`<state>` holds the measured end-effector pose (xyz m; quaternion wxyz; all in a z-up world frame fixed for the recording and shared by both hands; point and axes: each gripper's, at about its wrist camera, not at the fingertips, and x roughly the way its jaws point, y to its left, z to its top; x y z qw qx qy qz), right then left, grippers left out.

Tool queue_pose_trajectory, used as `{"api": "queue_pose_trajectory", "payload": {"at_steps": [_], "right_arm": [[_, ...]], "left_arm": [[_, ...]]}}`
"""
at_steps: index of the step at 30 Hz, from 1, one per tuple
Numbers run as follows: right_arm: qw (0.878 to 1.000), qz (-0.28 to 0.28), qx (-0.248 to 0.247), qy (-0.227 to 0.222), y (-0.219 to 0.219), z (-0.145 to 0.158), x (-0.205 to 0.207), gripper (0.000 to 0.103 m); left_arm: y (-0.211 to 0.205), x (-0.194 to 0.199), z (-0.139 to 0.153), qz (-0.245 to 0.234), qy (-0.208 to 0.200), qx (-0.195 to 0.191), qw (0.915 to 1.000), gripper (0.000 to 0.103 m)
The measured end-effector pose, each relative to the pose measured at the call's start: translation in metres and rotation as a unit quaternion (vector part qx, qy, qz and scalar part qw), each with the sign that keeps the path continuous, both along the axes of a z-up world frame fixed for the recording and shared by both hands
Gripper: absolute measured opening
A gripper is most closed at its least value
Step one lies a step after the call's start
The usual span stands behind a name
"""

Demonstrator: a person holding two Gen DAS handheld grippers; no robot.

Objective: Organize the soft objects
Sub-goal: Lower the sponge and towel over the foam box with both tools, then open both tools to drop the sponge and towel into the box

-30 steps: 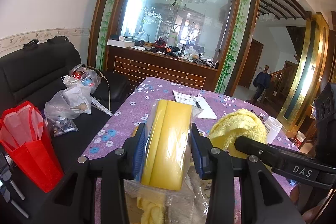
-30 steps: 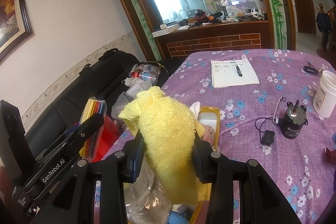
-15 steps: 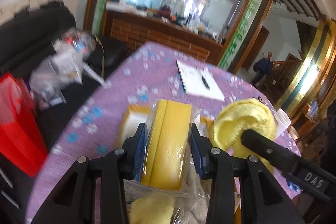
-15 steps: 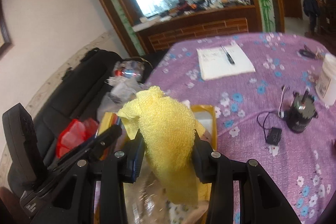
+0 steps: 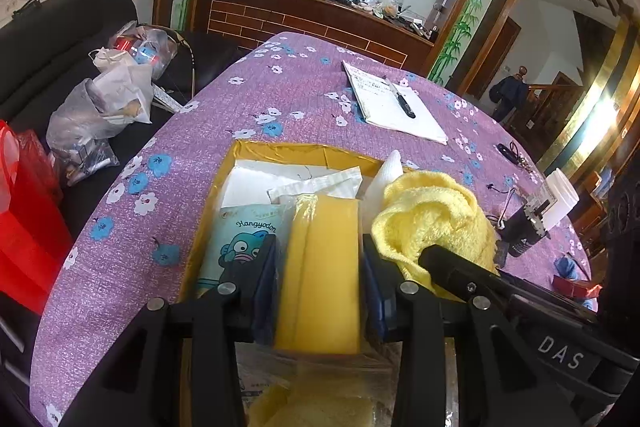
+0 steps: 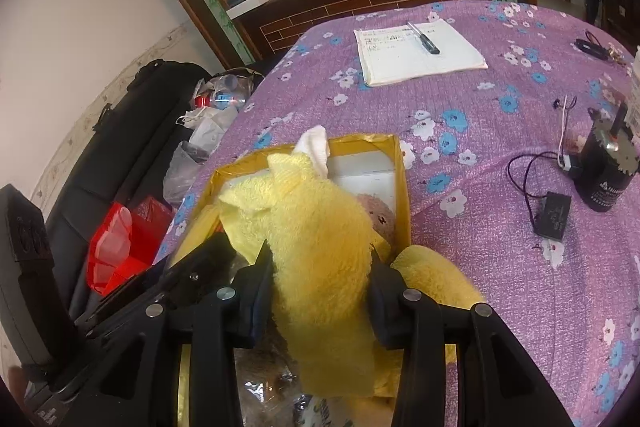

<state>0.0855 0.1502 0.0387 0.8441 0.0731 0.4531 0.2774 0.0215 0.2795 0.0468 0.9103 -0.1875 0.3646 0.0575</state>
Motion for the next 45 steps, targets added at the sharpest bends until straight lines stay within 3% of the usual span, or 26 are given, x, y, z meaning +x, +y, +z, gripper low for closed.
{"api": "queue_pose_trajectory", "payload": {"at_steps": [12, 14, 16, 17, 32, 45], "right_arm": [[1.0, 0.01, 0.023, 0.009, -0.003, 0.0, 0.001, 0.05], [0.999, 0.005, 0.033, 0.013, -0.009, 0.003, 0.0, 0.052], [0.999, 0.005, 0.045, 0.016, -0.014, 0.008, -0.002, 0.062], [0.999, 0.009, 0.049, 0.015, -0.016, 0.012, -0.004, 0.064], [0.993, 0.01, 0.1, -0.053, -0.054, 0.071, -0.041, 0.074], [0.991, -0.008, 0.127, -0.044, -0.115, 0.069, -0.051, 0.075]], "left_arm": [[0.002, 0.004, -0.004, 0.009, 0.005, 0.007, 0.9999, 0.046], [0.004, 0.002, -0.002, 0.011, 0.0, 0.003, 0.9999, 0.062], [0.006, 0.0, 0.0, 0.024, -0.003, 0.006, 0.9997, 0.08], [0.008, -0.001, 0.001, 0.024, -0.008, 0.001, 0.9997, 0.083], [-0.013, -0.027, 0.04, 0.011, -0.035, 0.042, 0.9985, 0.084], [-0.055, -0.049, 0.069, -0.009, -0.061, 0.064, 0.996, 0.086]]}}
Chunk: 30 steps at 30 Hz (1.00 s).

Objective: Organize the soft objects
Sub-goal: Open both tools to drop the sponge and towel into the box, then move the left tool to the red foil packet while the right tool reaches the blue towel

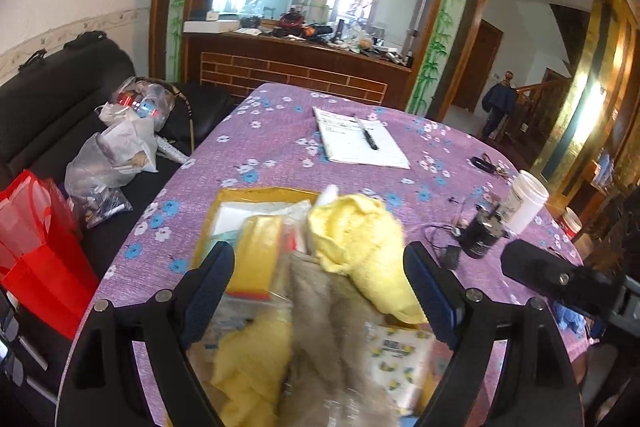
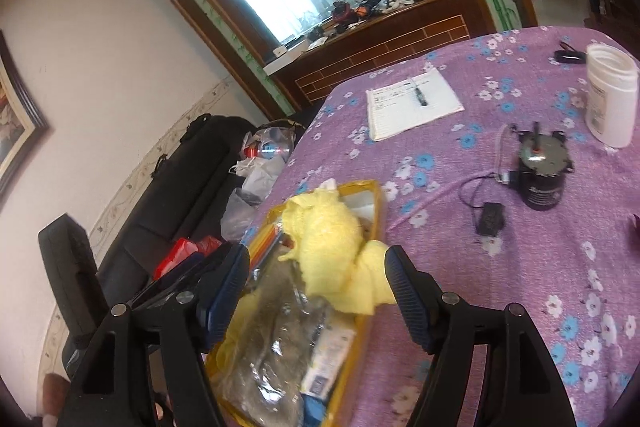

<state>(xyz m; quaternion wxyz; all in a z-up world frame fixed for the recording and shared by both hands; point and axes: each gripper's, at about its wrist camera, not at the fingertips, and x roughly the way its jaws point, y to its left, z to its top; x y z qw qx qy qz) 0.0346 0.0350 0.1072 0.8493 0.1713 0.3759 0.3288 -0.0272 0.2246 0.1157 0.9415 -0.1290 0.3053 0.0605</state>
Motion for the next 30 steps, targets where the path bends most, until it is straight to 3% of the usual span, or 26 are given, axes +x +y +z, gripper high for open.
{"api": "queue_pose_trajectory", "payload": {"at_steps": [8, 13, 17, 19, 22, 26, 30], "right_arm": [[0.999, -0.024, 0.018, 0.021, -0.037, -0.013, 0.005, 0.075], [0.999, -0.035, 0.023, 0.028, -0.053, -0.019, 0.007, 0.075], [0.998, -0.04, 0.028, 0.034, -0.059, -0.024, 0.008, 0.075], [0.998, -0.038, 0.031, 0.036, -0.061, -0.025, 0.008, 0.075], [0.998, -0.042, 0.025, 0.032, -0.066, -0.026, 0.007, 0.075], [0.998, -0.047, 0.027, 0.038, -0.081, -0.029, 0.007, 0.075], [0.997, -0.073, 0.032, 0.025, -0.114, -0.02, 0.006, 0.075]], "left_arm": [[-0.058, 0.0, -0.002, -0.037, -0.001, 0.051, 0.998, 0.087], [-0.068, 0.008, -0.012, -0.039, 0.015, 0.062, 0.9972, 0.088], [-0.063, 0.031, -0.024, -0.023, 0.041, 0.071, 0.9964, 0.088], [-0.06, 0.046, -0.035, 0.004, 0.081, 0.095, 0.9921, 0.088], [-0.053, 0.052, -0.044, 0.031, 0.103, 0.11, 0.9881, 0.088], [-0.045, 0.046, -0.042, 0.038, 0.1, 0.089, 0.9902, 0.088], [-0.059, 0.028, -0.023, 0.012, 0.057, 0.073, 0.9956, 0.088]]}}
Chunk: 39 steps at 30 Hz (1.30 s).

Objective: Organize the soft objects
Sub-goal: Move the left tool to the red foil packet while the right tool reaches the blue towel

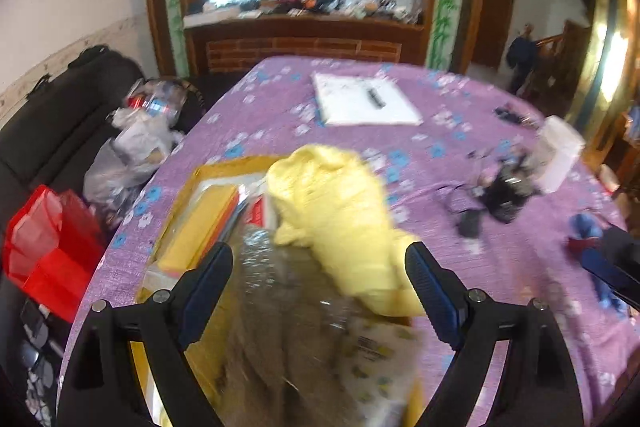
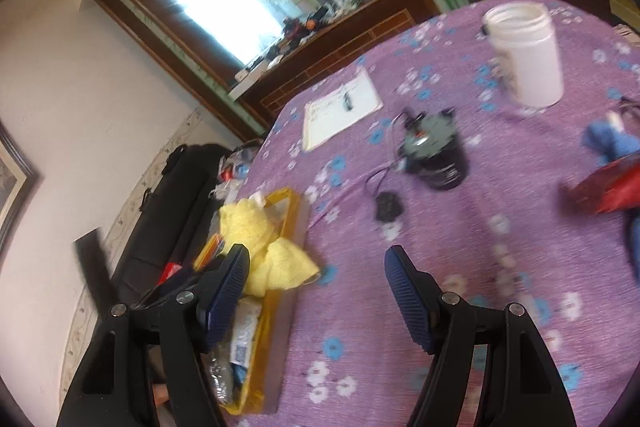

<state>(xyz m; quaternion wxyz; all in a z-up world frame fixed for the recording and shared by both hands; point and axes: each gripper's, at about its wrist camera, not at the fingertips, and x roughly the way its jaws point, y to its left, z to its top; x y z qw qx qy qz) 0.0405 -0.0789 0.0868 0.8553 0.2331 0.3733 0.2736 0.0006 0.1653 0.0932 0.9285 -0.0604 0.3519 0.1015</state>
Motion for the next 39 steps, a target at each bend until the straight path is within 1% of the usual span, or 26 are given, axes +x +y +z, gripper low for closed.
{"api": "queue_pose_trajectory", "payload": {"at_steps": [3, 4, 6, 7, 8, 9, 10, 13, 16, 19, 20, 22, 24, 25, 27, 28, 29, 30, 31, 32, 33, 34, 35, 36, 37, 39], "right_arm": [[0.999, -0.032, 0.003, -0.011, -0.033, 0.009, 0.001, 0.075], [0.998, -0.054, -0.001, -0.017, -0.051, 0.013, 0.001, 0.075], [0.996, -0.087, -0.005, -0.026, -0.077, 0.018, 0.002, 0.075], [0.993, -0.114, -0.013, -0.028, -0.097, 0.02, 0.004, 0.076], [0.991, -0.131, -0.021, -0.024, -0.11, 0.02, 0.007, 0.077], [0.988, -0.151, -0.034, -0.014, -0.126, 0.019, 0.012, 0.077], [0.985, -0.165, -0.042, -0.008, -0.137, 0.018, 0.015, 0.077], [0.974, -0.216, -0.066, 0.009, -0.176, 0.011, 0.025, 0.077], [0.963, -0.257, -0.081, 0.022, -0.205, -0.001, 0.033, 0.077], [0.961, -0.263, -0.077, 0.046, -0.218, -0.021, 0.046, 0.077], [0.962, -0.258, -0.07, 0.051, -0.22, -0.027, 0.049, 0.077], [0.969, -0.234, -0.053, 0.063, -0.214, -0.036, 0.052, 0.073], [0.976, -0.207, -0.048, 0.054, -0.199, -0.035, 0.044, 0.072], [0.984, -0.169, -0.045, 0.045, -0.183, -0.031, 0.039, 0.072], [0.993, -0.103, -0.039, 0.035, -0.158, -0.027, 0.028, 0.072], [0.998, -0.047, -0.024, 0.034, -0.143, -0.025, 0.021, 0.072], [0.998, 0.034, 0.024, 0.044, -0.13, -0.026, 0.015, 0.072], [0.994, 0.081, 0.061, 0.051, -0.125, -0.026, 0.011, 0.073], [0.993, 0.088, 0.066, 0.047, -0.124, -0.023, 0.007, 0.073], [0.997, 0.063, 0.04, 0.036, -0.127, -0.018, 0.003, 0.073], [1.0, 0.023, -0.011, 0.017, -0.131, -0.01, 0.0, 0.073], [0.996, -0.032, -0.087, -0.009, -0.135, -0.001, -0.003, 0.074], [0.988, -0.066, -0.136, -0.019, -0.138, 0.002, -0.002, 0.075], [0.98, -0.09, -0.175, -0.017, -0.14, 0.002, -0.001, 0.076], [0.975, -0.1, -0.199, -0.011, -0.142, -0.001, 0.002, 0.077], [0.97, -0.088, -0.226, 0.016, -0.141, -0.014, 0.014, 0.077]], "left_arm": [[-0.027, -0.021, 0.025, -0.045, -0.052, -0.017, 0.9975, 0.088], [-0.039, -0.026, 0.031, -0.065, -0.065, -0.018, 0.9956, 0.088], [-0.063, -0.037, 0.033, -0.1, -0.085, -0.021, 0.9911, 0.096], [-0.078, -0.042, 0.029, -0.124, -0.087, -0.03, 0.988, 0.1], [-0.091, -0.044, 0.024, -0.148, -0.084, -0.041, 0.9845, 0.1], [-0.109, -0.045, 0.013, -0.185, -0.075, -0.055, 0.9784, 0.1], [-0.123, -0.044, 0.002, -0.208, -0.062, -0.059, 0.9743, 0.1], [-0.157, -0.04, -0.027, -0.246, -0.022, -0.044, 0.9681, 0.1], [-0.169, -0.034, -0.044, -0.256, 0.005, -0.05, 0.9653, 0.099], [-0.173, -0.035, -0.049, -0.255, 0.017, -0.052, 0.9653, 0.099], [-0.171, -0.035, -0.049, -0.254, 0.016, -0.051, 0.9658, 0.099], [-0.165, -0.035, -0.048, -0.25, 0.015, -0.05, 0.9668, 0.099], [-0.159, -0.034, -0.048, -0.244, 0.015, -0.049, 0.9683, 0.099], [-0.157, -0.033, -0.048, -0.24, 0.015, -0.049, 0.9693, 0.099], [-0.153, -0.031, -0.048, -0.235, 0.018, -0.055, 0.9703, 0.099], [-0.151, -0.031, -0.049, -0.234, 0.019, -0.057, 0.9705, 0.099], [-0.15, -0.031, -0.049, -0.233, 0.019, -0.058, 0.9707, 0.099], [-0.148, -0.03, -0.05, -0.231, 0.02, -0.058, 0.9709, 0.099], [-0.148, -0.031, -0.05, -0.232, 0.021, -0.059, 0.9707, 0.099], [-0.148, -0.03, -0.051, -0.232, 0.022, -0.061, 0.9705, 0.099], [-0.147, -0.03, -0.052, -0.231, 0.023, -0.063, 0.9705, 0.099], [-0.147, -0.03, -0.052, -0.232, 0.024, -0.064, 0.9704, 0.099], [-0.148, -0.029, -0.052, -0.233, 0.026, -0.065, 0.97, 0.099], [-0.148, -0.028, -0.053, -0.234, 0.027, -0.065, 0.9696, 0.099], [-0.148, -0.029, -0.052, -0.236, 0.025, -0.066, 0.9692, 0.099], [-0.149, -0.029, -0.051, -0.237, 0.022, -0.066, 0.9689, 0.099]]}}
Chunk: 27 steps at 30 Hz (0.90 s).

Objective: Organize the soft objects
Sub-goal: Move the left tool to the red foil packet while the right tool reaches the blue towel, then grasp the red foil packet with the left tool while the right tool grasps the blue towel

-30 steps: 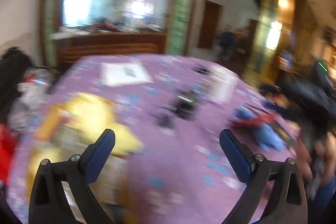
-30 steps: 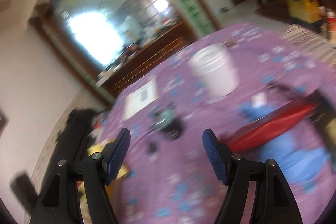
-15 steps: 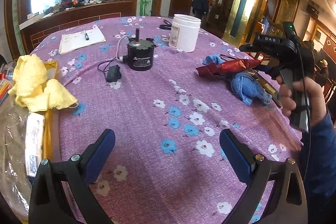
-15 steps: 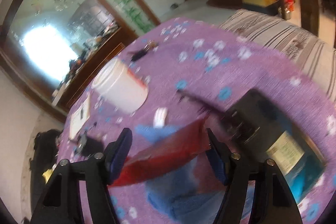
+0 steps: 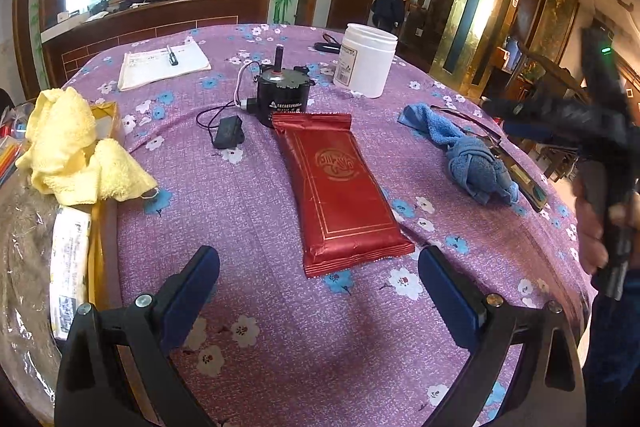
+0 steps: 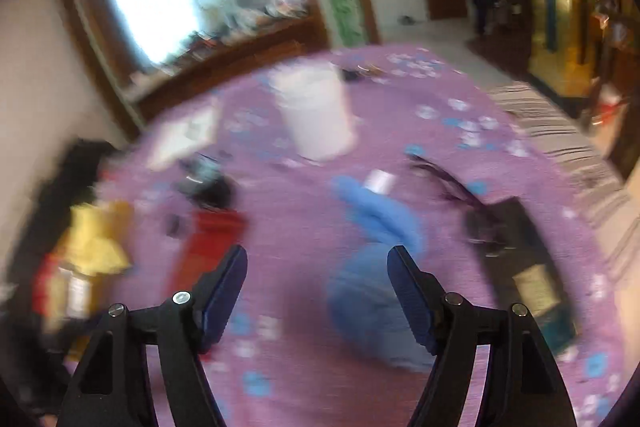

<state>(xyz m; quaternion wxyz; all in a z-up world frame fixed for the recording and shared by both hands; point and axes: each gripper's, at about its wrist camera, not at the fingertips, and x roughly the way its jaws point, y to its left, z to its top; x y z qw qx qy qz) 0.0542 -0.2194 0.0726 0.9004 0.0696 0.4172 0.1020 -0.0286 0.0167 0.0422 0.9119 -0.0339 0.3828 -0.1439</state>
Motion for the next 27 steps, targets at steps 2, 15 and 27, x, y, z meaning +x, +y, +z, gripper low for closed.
{"api": "queue_pose_trajectory", "payload": {"at_steps": [2, 15, 27], "right_arm": [[0.999, -0.011, -0.036, 0.023, 0.005, -0.015, 0.007, 0.077], [1.0, 0.004, -0.003, 0.015, 0.023, -0.012, 0.011, 0.049], [1.0, -0.001, 0.024, -0.005, 0.04, -0.041, 0.051, 0.049]], "left_arm": [[0.001, 0.0, 0.001, -0.001, -0.001, -0.003, 1.0, 0.099], [0.001, 0.003, -0.002, 0.002, 0.008, 0.0, 1.0, 0.099], [-0.023, 0.052, 0.009, 0.024, 0.05, 0.007, 0.9985, 0.099]]}}
